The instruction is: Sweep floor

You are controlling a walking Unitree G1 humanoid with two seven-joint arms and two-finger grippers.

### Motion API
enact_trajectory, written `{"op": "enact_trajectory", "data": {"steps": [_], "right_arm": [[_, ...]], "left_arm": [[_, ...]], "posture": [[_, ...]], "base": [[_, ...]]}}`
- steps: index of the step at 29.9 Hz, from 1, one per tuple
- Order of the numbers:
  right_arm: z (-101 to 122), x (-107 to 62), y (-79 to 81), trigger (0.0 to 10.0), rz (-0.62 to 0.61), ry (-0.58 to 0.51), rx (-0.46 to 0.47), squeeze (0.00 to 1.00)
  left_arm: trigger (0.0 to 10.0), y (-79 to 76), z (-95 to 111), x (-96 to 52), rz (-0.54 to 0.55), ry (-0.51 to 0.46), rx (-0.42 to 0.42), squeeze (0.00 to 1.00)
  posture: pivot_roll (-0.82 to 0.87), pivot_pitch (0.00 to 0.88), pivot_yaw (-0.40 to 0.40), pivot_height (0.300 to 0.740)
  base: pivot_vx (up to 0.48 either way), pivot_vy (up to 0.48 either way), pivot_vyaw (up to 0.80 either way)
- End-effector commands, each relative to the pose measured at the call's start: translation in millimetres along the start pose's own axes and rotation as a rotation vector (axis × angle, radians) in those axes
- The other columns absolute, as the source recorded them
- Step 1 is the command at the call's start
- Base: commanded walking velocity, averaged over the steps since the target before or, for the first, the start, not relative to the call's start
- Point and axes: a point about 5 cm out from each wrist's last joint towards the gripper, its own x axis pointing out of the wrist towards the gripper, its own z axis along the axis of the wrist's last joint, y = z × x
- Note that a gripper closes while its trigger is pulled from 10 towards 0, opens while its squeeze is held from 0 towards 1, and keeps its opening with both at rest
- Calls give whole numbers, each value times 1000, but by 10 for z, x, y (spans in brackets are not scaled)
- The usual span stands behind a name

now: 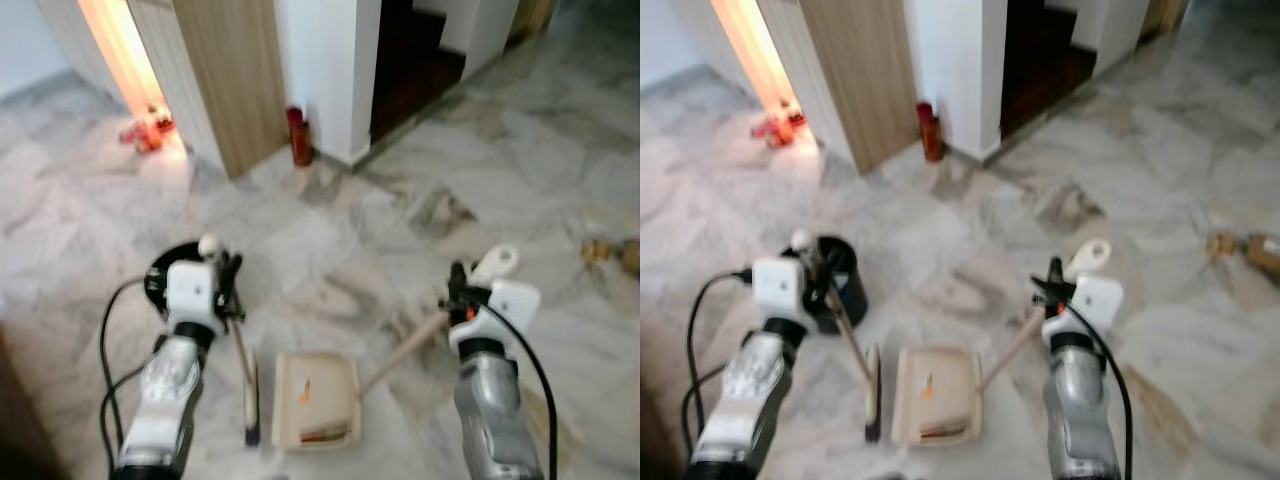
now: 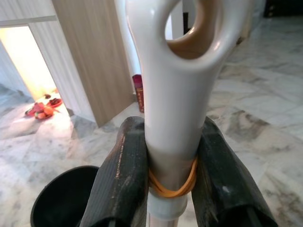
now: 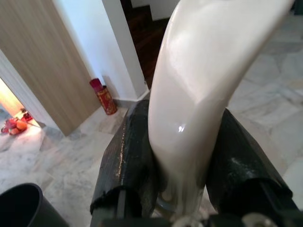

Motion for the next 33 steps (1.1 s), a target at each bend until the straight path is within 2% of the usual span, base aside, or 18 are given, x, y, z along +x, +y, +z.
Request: {"op": "enact_trajectory", "data": {"steps": [1, 16, 33], "right_arm": [[86, 24, 42, 10000, 10, -43, 5, 0], [85, 24, 65, 10000, 23, -47, -20, 0], [75, 18, 79, 10000, 34, -45, -14, 0]], "left_arm": [[10000, 72, 71, 5, 18, -27, 12, 0], [10000, 53, 5, 3, 6, 14, 37, 0], [10000, 56, -29, 1, 10, 40, 56, 0]], "posture": [[75, 97, 45, 740], [76, 91, 47, 740], [75, 82, 49, 740]], "base": [[0, 349, 0], [0, 23, 27], [0, 0, 755]]}}
